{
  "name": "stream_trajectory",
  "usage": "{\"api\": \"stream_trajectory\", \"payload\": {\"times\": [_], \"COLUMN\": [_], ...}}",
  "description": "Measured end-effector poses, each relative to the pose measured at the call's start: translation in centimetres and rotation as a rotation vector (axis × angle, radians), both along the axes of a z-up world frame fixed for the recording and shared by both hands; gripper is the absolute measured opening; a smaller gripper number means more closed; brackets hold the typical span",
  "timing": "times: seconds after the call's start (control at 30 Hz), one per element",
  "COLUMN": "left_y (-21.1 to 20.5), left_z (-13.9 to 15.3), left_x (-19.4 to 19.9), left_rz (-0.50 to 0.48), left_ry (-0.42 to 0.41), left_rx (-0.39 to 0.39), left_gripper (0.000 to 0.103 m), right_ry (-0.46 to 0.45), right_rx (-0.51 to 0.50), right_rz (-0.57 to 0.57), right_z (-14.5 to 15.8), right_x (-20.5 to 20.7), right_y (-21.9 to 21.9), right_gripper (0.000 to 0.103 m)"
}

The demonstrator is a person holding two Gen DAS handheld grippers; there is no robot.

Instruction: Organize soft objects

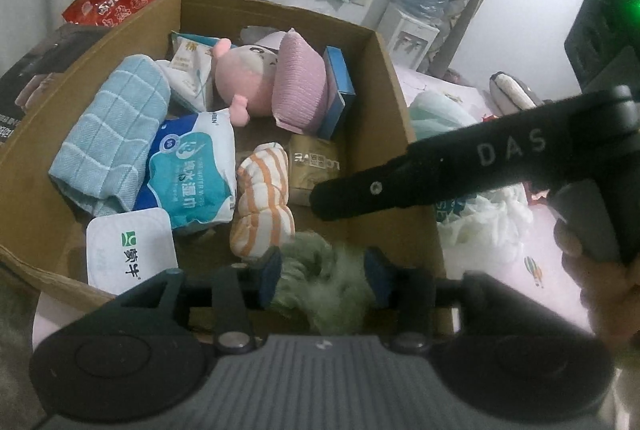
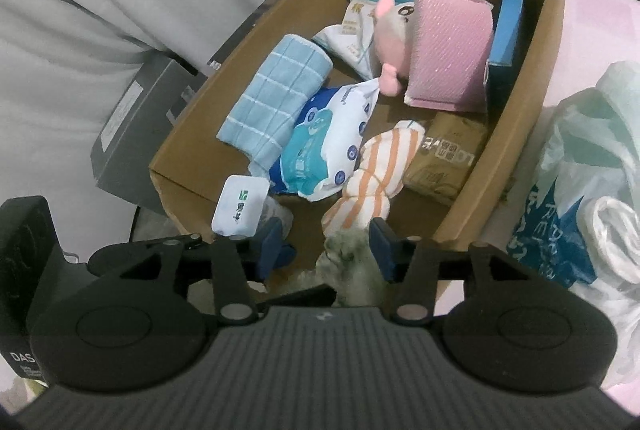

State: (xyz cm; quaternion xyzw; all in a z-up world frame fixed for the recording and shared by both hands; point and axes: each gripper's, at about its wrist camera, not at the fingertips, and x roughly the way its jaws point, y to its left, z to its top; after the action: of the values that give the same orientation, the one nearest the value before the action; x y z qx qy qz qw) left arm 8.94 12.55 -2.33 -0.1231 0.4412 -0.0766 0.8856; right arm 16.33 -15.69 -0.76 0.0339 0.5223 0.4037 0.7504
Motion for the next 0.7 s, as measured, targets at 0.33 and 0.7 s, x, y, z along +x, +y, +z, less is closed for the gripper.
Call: {"api": "stream_trajectory", "payload": {"times": [0.33, 0.7], "left_y": [0.9, -0.6], "left_z": [1.8, 5.4], "left_x": [-1.7, -6.5], "left_rz": [0.056, 0.065], "left_ry": [-0.132, -0.319], "left_rx": [0.055, 0.112], "left_gripper": [0.064, 0.096], "right_ry": [-0.033, -0.167], "right_rx": [0.106, 0.24], "right_rz": [-0.04, -0.184], "right_z": [0.9, 2.7], "right_x": [-0.2, -5.7], "right_y": [-1.4, -7.5], "right_gripper": [0.047, 0.074]}}
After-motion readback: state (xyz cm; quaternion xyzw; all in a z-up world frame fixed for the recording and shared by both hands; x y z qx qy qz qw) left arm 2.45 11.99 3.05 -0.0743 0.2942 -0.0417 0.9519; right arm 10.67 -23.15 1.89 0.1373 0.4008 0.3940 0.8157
